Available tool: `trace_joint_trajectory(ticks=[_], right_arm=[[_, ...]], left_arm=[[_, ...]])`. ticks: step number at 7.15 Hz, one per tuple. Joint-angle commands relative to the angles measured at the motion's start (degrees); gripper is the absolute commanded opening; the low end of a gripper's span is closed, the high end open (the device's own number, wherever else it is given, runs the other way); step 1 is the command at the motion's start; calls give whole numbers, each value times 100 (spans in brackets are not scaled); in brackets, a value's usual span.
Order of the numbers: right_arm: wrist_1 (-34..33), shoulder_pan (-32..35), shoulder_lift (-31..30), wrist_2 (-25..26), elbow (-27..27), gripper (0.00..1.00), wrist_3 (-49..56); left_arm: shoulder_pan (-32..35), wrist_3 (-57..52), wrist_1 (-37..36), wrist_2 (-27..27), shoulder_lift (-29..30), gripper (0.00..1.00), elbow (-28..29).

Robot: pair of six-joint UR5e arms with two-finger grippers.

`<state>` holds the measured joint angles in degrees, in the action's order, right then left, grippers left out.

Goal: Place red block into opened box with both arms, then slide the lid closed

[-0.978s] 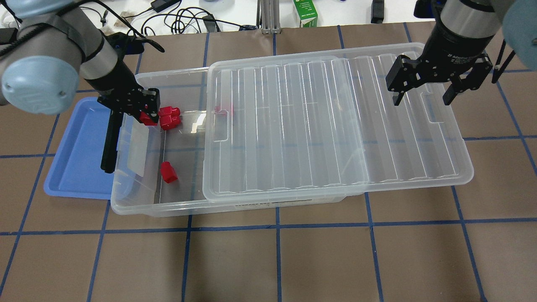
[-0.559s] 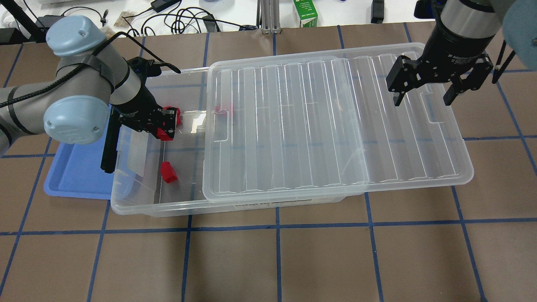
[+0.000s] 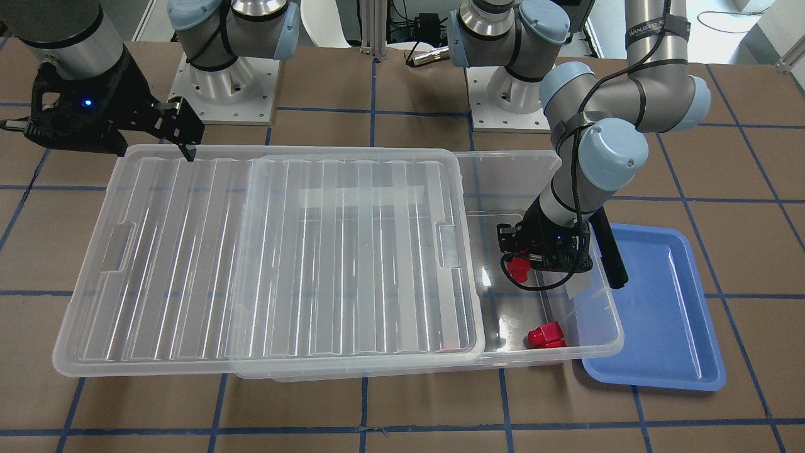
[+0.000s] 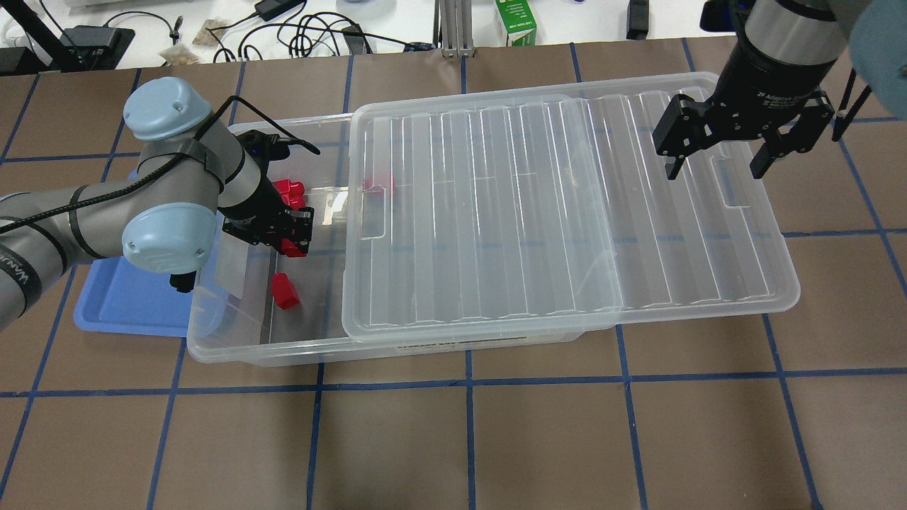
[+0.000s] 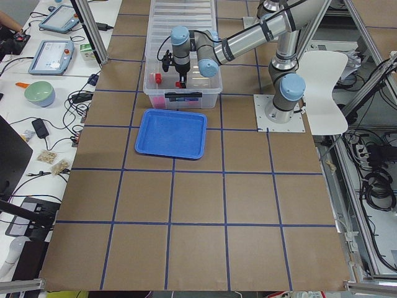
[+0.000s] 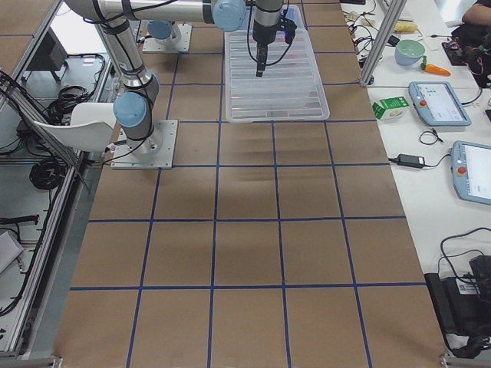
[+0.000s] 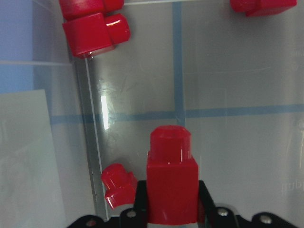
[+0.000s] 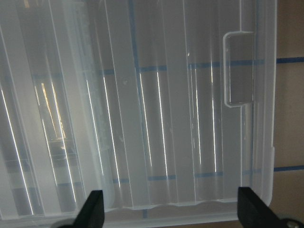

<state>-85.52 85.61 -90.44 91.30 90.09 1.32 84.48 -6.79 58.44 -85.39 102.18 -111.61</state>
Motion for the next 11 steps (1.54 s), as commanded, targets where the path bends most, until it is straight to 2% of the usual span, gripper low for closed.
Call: trace_joint_trajectory(ticks=[1, 4, 5, 6, 7, 8, 9, 10, 11], right_arm=[[0, 0, 0, 2, 0, 100, 0], [0, 0, 0, 2, 0, 100, 0], [0, 0, 0, 2, 0, 100, 0], [0, 0, 0, 2, 0, 100, 0], [0, 0, 0, 2, 0, 100, 9], [26, 0, 0, 2, 0, 100, 9], [27, 0, 9, 10, 0, 100, 9], [53, -9, 9, 10, 0, 100, 0], [53, -17, 9, 10, 0, 100, 0]], left_arm=[[68, 124, -332, 5, 248, 0, -71], [95, 90, -369, -4, 468, 0, -71], [95, 64, -369, -13, 513, 16, -63], [95, 63, -369, -13, 530, 59, -71], [95, 72, -386, -13, 539, 79, -2], [104, 72, -378, -22, 461, 81, 8], [121, 55, -386, -30, 304, 88, 69], [121, 55, -152, -100, 119, 92, 339], [121, 55, 477, -136, 4, 93, 759]])
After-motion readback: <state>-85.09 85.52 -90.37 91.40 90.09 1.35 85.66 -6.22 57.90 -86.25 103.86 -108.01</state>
